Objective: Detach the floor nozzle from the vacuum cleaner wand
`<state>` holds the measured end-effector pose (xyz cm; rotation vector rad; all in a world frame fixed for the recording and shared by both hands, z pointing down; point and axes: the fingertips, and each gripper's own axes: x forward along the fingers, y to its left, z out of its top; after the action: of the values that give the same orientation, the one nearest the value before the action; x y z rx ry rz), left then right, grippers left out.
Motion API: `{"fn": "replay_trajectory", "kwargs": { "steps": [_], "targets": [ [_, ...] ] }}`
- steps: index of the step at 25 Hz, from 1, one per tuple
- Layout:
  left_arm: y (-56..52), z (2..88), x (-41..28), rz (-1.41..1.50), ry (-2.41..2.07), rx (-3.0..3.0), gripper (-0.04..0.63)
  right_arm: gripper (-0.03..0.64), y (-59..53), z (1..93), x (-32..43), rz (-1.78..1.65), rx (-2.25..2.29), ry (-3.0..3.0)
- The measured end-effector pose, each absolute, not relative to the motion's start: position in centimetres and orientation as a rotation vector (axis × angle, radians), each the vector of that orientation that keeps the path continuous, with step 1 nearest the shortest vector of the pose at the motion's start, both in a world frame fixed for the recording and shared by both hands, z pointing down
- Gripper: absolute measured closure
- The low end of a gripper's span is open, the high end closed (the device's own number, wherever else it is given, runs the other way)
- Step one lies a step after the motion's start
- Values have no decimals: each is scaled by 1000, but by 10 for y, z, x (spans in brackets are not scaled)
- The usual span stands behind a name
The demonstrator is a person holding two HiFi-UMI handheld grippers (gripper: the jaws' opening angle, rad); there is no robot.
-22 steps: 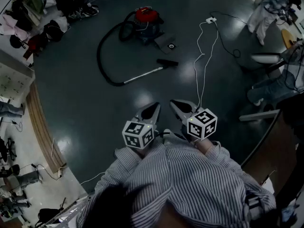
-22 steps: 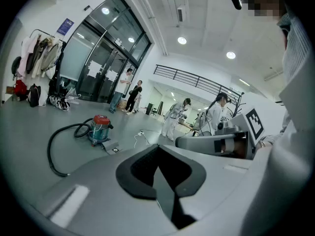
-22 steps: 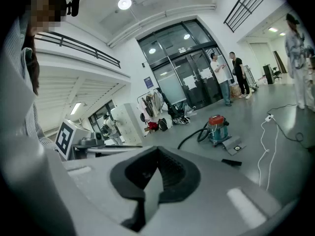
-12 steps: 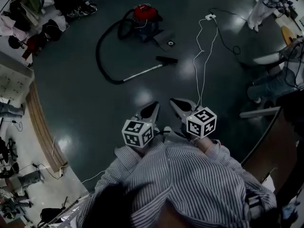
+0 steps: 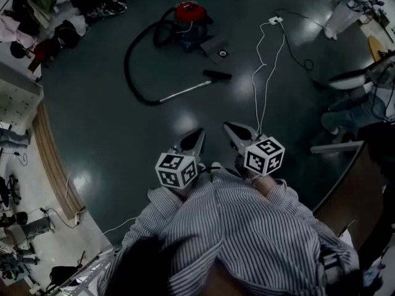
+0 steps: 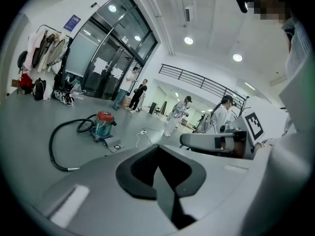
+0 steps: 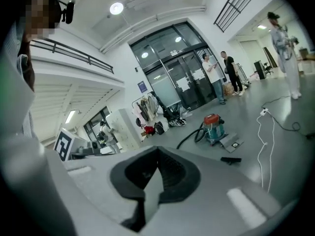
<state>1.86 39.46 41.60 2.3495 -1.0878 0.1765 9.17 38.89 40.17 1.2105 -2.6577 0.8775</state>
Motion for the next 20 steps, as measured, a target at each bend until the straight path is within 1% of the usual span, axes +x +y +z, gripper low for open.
{"fn": "replay_trajectory", "kwargs": {
  "steps": [4, 7, 13, 20],
  "targets": [
    [381, 418, 20, 131, -1110, 2334, 589, 614, 373, 405, 106, 963, 1228, -2682],
    [365, 416, 28, 83, -1091, 2339, 589, 612, 361, 409, 112, 931, 1211, -2665],
    [350, 426, 49, 109, -1094, 2350, 589, 611, 340, 412, 123, 899, 1184, -2689],
    [326, 444, 44, 124, -1132, 2288, 589, 612, 315, 438, 128, 1060, 1159, -2625]
  ]
}}
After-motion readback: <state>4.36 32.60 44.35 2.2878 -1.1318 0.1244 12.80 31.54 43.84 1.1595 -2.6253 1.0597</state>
